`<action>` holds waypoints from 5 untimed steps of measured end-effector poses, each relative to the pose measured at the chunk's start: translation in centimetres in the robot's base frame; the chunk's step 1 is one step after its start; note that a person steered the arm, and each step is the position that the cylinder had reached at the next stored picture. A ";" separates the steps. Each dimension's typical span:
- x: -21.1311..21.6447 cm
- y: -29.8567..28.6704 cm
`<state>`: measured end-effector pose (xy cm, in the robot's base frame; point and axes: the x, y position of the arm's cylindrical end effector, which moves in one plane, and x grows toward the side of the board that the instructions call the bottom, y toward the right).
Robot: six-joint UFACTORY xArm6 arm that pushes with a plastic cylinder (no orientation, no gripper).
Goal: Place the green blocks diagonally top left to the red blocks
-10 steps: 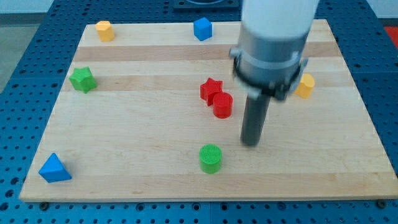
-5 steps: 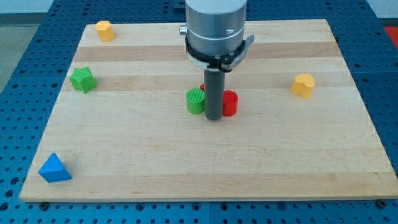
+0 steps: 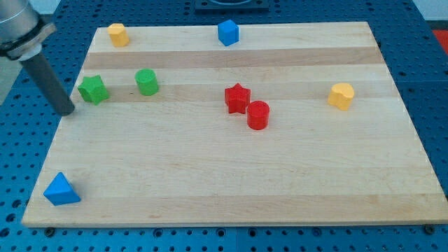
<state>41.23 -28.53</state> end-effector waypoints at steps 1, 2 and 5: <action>-3.7 3.5; -4.3 4.8; -6.7 4.5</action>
